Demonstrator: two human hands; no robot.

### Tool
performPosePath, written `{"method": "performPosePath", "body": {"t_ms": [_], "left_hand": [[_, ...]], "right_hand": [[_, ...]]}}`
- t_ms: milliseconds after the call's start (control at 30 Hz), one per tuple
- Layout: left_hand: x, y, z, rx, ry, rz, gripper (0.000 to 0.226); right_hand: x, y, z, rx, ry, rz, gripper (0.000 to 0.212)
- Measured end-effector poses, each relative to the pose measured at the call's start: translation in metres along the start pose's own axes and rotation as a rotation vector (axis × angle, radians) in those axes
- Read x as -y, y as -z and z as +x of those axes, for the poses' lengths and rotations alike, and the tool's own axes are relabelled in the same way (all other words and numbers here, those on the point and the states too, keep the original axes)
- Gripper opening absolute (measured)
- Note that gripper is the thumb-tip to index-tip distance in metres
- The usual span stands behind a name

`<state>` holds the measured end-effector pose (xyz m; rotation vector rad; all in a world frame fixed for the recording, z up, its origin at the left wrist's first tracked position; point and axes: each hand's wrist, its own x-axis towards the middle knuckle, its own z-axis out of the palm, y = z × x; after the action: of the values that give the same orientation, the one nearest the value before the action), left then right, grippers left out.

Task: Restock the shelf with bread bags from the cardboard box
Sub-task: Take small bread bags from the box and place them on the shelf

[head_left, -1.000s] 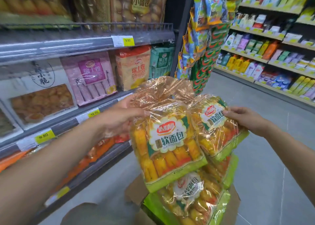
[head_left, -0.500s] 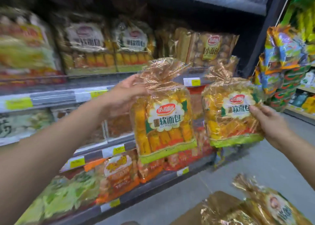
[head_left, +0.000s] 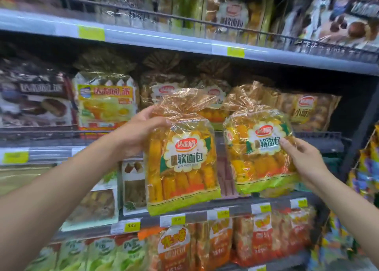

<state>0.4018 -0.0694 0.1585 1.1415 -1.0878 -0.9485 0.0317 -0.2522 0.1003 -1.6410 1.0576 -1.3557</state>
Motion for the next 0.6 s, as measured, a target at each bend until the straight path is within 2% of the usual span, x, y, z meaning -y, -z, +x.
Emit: {"method": "performPosePath", "body": {"t_ms": [33, 133, 200, 300, 333, 467, 567, 600], "left_hand": [[-0.002, 0.005, -0.001, -0.021, 0.003, 0.007, 0.051], [-0.004, 0.018, -0.004, -0.082, -0.009, 0.013, 0.046], [-0.005, 0.023, -0.005, -0.106, -0.009, 0.011, 0.044], [-0.006, 0.030, -0.007, -0.129, -0.001, -0.001, 0.051], [-0.007, 0.031, -0.007, -0.134, 0.001, 0.005, 0.054], [-0.008, 0.037, -0.006, -0.131, 0.012, 0.007, 0.054], [-0.010, 0.038, -0.007, -0.145, 0.030, 0.023, 0.069], [-0.010, 0.037, -0.008, -0.157, 0.028, 0.028, 0.070]], "right_hand": [[0.007, -0.008, 0.006, -0.001, 0.010, -0.011, 0.052], [0.028, -0.033, 0.025, 0.003, 0.034, 0.002, 0.031], [0.040, -0.048, 0.041, 0.014, 0.019, 0.038, 0.029], [0.050, -0.067, 0.066, 0.017, 0.025, 0.020, 0.018], [0.055, -0.073, 0.073, 0.012, 0.031, 0.020, 0.022], [0.073, -0.093, 0.097, 0.000, 0.012, 0.029, 0.076], [0.076, -0.103, 0.120, 0.024, -0.042, 0.069, 0.099], [0.077, -0.108, 0.126, 0.023, -0.058, 0.083, 0.099]]}}
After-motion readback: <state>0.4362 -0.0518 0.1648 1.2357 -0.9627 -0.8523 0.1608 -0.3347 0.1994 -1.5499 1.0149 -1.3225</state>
